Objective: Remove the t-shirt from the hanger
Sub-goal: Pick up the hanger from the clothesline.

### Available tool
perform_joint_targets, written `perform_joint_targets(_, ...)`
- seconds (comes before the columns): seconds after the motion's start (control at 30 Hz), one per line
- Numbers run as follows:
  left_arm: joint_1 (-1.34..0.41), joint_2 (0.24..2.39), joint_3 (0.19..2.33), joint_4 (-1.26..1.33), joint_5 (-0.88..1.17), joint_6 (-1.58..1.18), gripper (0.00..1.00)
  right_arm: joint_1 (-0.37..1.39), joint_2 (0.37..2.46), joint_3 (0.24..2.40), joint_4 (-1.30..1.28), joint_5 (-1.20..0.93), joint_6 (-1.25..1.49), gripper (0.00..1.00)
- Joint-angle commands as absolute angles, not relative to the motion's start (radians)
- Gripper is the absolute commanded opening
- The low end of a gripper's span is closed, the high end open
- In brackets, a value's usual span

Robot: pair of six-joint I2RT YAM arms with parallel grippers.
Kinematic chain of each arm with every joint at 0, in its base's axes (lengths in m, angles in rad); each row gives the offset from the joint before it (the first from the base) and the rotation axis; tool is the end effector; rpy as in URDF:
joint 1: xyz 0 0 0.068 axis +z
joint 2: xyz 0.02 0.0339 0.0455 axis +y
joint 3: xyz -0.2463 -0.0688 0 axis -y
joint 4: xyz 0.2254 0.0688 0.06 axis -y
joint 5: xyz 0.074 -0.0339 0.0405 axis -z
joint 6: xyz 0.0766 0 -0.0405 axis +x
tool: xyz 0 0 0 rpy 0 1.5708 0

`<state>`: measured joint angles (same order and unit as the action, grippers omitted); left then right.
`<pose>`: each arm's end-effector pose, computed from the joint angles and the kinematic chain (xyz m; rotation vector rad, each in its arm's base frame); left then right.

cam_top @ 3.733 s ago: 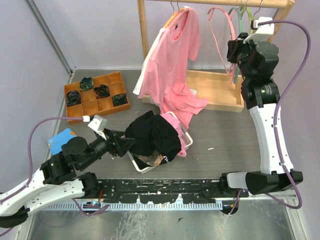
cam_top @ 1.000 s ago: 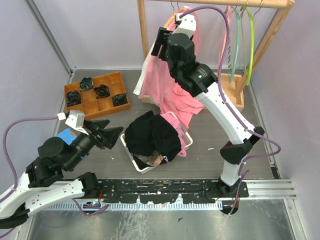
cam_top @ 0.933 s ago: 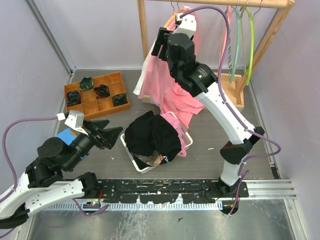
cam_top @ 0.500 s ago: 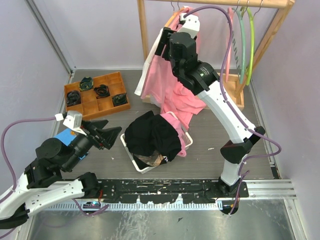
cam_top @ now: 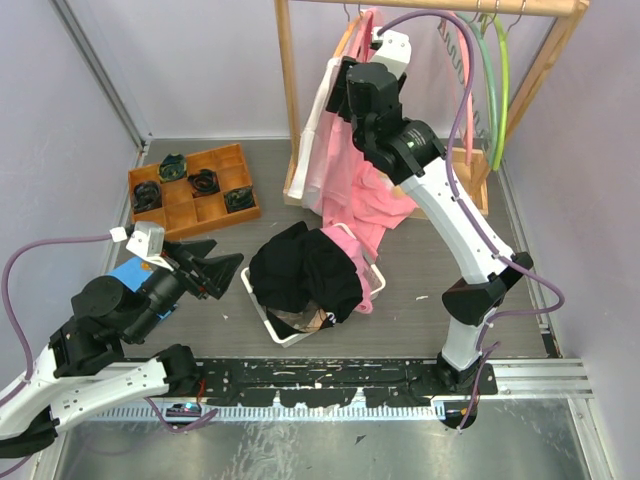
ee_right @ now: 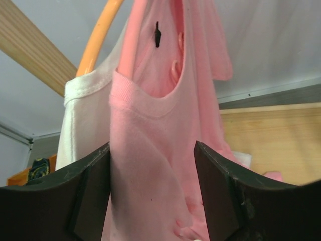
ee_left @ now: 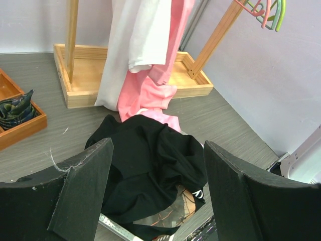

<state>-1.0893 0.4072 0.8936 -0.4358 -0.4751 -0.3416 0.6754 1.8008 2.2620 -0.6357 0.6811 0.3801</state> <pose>0.0806 -0.0786 0.3766 0.1958 1.5652 -0.7754 0.3289 0.2017 0.4842 0.2409 1.6927 0.1908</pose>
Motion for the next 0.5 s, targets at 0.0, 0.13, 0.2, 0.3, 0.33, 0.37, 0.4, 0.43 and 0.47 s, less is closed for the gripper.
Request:
perform_joint_targets(0.0, -1.090, 0.409, 0.874, -0.421, -0.488, -0.334, 0.80, 0.665, 1.797, 2.298, -0.659, 0.754, 0.366, 0.67)
perform_joint_targets(0.13, -1.089, 0.417, 0.874, -0.413, -0.485, -0.334, 0.80, 0.658, 1.792, 2.298, -0.667, 0.772, 0.342, 0.63)
perform_joint_targets(0.2, -1.090, 0.420, 0.873, -0.409, -0.483, -0.334, 0.80, 0.657, 1.791, 2.302, -0.670, 0.780, 0.332, 0.57)
perform_joint_targets(0.3, -1.090, 0.425, 0.869, -0.400, -0.482, -0.336, 0.80, 0.656, 1.787, 2.302, -0.670, 0.791, 0.314, 0.51)
perform_joint_targets(0.33, -1.089, 0.427, 0.868, -0.398, -0.482, -0.337, 0.80, 0.657, 1.787, 2.303, -0.672, 0.793, 0.306, 0.49)
perform_joint_targets(0.37, -1.089, 0.429, 0.868, -0.396, -0.481, -0.337, 0.80, 0.657, 1.787, 2.305, -0.673, 0.798, 0.299, 0.46)
perform_joint_targets(0.4, -1.090, 0.431, 0.868, -0.395, -0.479, -0.337, 0.80, 0.657, 1.788, 2.311, -0.677, 0.802, 0.292, 0.44)
perform_joint_targets(0.43, -1.090, 0.433, 0.868, -0.392, -0.479, -0.337, 0.80, 0.657, 1.790, 2.316, -0.682, 0.809, 0.286, 0.42)
perform_joint_targets(0.47, -1.089, 0.435, 0.866, -0.390, -0.479, -0.339, 0.80, 0.657, 1.791, 2.324, -0.685, 0.815, 0.277, 0.40)
